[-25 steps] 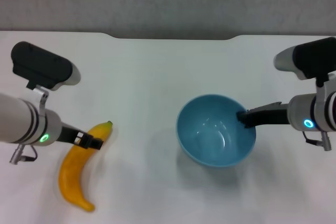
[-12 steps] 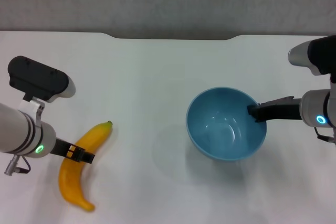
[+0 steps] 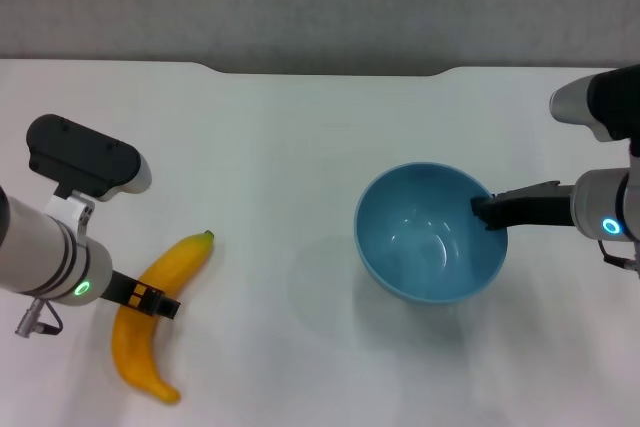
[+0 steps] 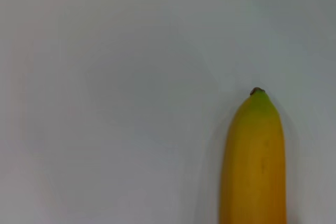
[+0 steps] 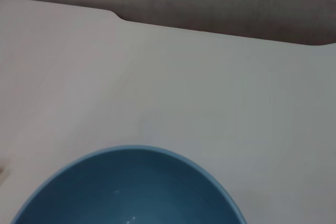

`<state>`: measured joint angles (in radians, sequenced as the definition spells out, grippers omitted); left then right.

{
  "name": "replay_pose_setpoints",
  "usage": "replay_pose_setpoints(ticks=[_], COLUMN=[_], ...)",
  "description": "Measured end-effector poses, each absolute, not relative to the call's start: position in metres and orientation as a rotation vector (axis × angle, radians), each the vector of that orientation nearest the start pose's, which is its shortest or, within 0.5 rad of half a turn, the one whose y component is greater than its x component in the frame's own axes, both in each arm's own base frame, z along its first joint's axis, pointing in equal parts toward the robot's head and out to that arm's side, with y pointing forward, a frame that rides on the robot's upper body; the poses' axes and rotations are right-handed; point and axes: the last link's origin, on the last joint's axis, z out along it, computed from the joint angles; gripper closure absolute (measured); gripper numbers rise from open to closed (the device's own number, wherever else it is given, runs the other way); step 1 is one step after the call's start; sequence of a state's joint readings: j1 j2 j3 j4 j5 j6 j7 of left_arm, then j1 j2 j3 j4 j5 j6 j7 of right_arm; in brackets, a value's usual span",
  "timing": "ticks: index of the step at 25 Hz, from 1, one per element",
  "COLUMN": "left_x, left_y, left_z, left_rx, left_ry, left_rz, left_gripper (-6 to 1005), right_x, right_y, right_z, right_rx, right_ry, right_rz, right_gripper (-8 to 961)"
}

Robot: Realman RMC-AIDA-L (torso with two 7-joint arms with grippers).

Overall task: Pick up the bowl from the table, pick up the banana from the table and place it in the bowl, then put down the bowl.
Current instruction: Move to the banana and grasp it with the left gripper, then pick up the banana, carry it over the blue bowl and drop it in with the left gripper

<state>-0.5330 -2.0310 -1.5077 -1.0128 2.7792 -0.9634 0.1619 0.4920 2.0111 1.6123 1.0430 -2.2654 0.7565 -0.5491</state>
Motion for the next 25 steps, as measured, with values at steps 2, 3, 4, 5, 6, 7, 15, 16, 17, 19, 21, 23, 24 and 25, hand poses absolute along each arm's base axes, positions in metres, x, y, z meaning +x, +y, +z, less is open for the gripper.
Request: replay_pose_setpoints(ticks=[2,3,4,5,6,7,15,16,17,19,21,23,24,25], left_x=[-0.274,-0.274,-0.274,-0.273,-0.272,-0.271,-0.27,-0.267,-0.265,-0.255,-0.243,-0.226,-0.217,-0.21], left_y=[0.378,0.378,0.377,0.377,0.378,0.378,0.38,0.381,0.383,0.387,0.392,0.397,0.4,0.401], left_z=[-0.032,-0.032,-0.033,-0.033,-0.033,-0.032,-0.032,-0.031,-0.029,-0.023,-0.017,-0.009,-0.007,-0.005], left_rx=[-2.1,-2.103,-2.104,-2.105,-2.106,-2.107,-2.108,-2.107,-2.107,-2.105,-2.105,-2.114,-2.122,-2.131], left_ry=[-1.116,-1.112,-1.113,-1.113,-1.111,-1.109,-1.104,-1.099,-1.093,-1.074,-1.053,-1.029,-1.02,-1.017], left_rz=[0.464,0.468,0.468,0.468,0.463,0.46,0.45,0.437,0.425,0.381,0.326,0.241,0.197,0.158], left_gripper=[120,153,186,219,252,285,502,502,502,502,503,503,503,503], right_x=[0.234,0.234,0.234,0.234,0.234,0.234,0.24,0.24,0.241,0.245,0.248,0.25,0.25,0.248], right_y=[0.401,0.401,0.401,0.401,0.401,0.401,0.399,0.399,0.399,0.399,0.4,0.401,0.402,0.403], right_z=[-0.019,-0.019,-0.02,-0.02,-0.02,-0.02,-0.019,-0.019,-0.019,-0.016,-0.012,-0.009,-0.008,-0.008], right_rx=[-2.231,-2.23,-2.23,-2.23,-2.23,-2.23,-2.215,-2.215,-2.211,-2.197,-2.178,-2.166,-2.164,-2.165], right_ry=[1.055,1.056,1.057,1.058,1.058,1.057,1.067,1.067,1.071,1.084,1.098,1.104,1.103,1.1], right_rz=[0.102,0.104,0.105,0.106,0.106,0.106,0.105,0.105,0.104,0.107,0.116,0.124,0.126,0.128], right_gripper=[915,915,915,915,915,915,916,916,916,916,916,916,916,916])
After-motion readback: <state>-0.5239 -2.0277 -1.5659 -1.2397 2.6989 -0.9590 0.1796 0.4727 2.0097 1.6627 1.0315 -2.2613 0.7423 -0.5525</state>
